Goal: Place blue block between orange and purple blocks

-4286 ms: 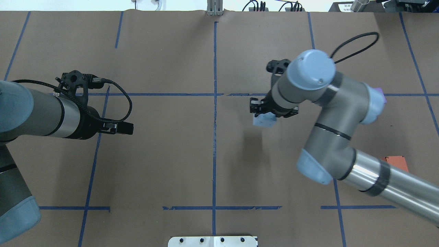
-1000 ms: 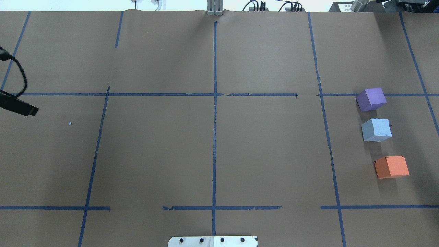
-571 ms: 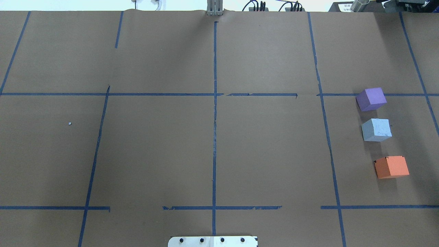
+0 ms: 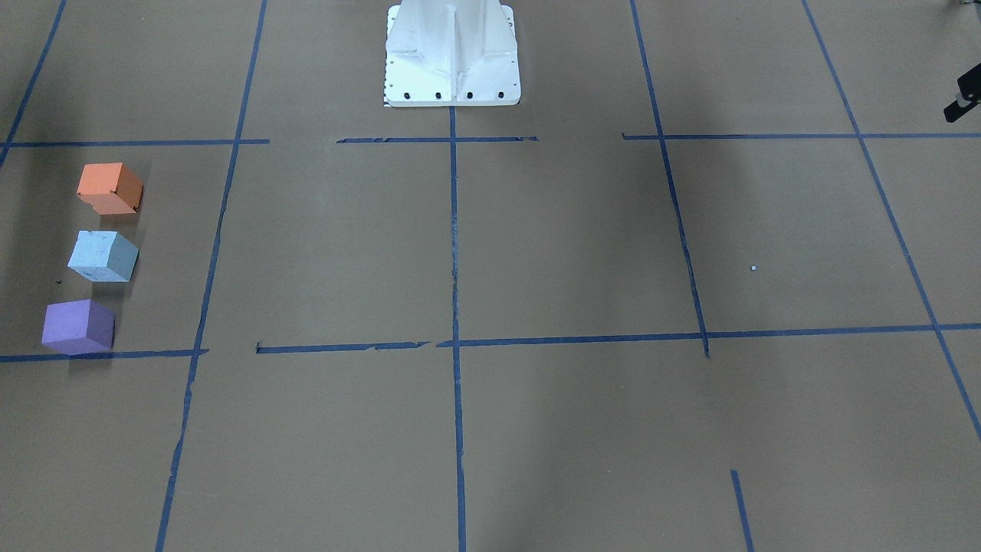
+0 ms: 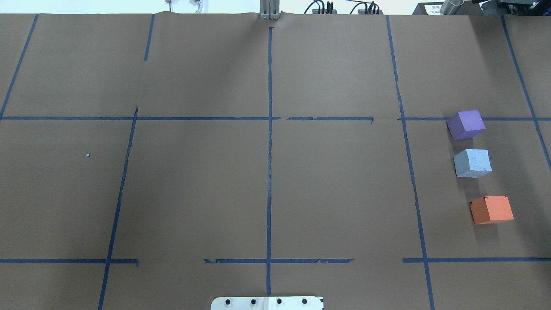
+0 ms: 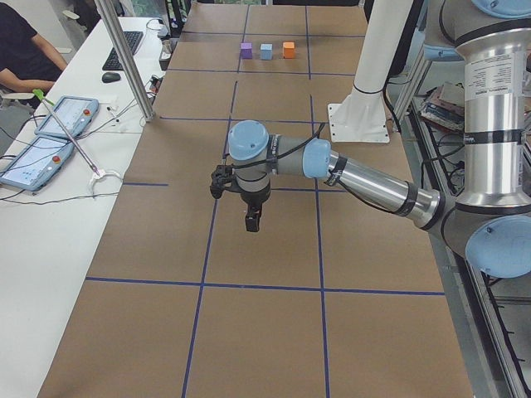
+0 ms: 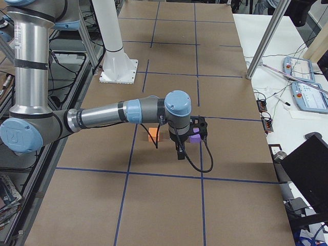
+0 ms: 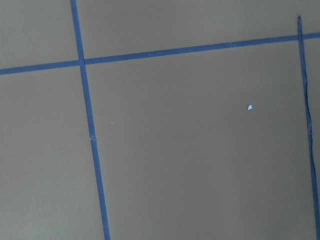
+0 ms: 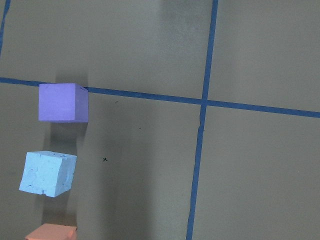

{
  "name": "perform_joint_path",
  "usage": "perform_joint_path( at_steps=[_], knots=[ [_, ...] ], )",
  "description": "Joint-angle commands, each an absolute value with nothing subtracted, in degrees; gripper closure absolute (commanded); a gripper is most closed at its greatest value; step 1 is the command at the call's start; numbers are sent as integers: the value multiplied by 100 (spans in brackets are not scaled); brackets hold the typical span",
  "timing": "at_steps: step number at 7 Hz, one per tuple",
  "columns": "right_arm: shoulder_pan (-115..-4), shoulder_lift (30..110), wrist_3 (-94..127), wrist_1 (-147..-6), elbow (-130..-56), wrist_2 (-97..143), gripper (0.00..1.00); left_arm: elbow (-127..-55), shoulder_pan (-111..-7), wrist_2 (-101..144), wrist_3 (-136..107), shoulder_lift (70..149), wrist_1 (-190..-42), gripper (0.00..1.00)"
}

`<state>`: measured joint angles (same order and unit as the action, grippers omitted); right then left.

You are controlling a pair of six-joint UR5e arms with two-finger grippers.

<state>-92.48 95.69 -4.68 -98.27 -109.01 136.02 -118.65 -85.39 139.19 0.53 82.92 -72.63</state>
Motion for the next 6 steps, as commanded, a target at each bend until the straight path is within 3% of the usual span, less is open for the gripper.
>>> perform_joint_path(
  at_steps=[1, 6],
  knots=[
    [-9246, 9580, -466, -9817, -10907, 13597, 0, -12041, -8552, 13922, 9, 8244, -7242, 0],
    [-9237, 9615, -466, -9809, -10907, 13597, 0, -12111, -8543, 13861, 79, 8148, -7304, 0]
  ],
)
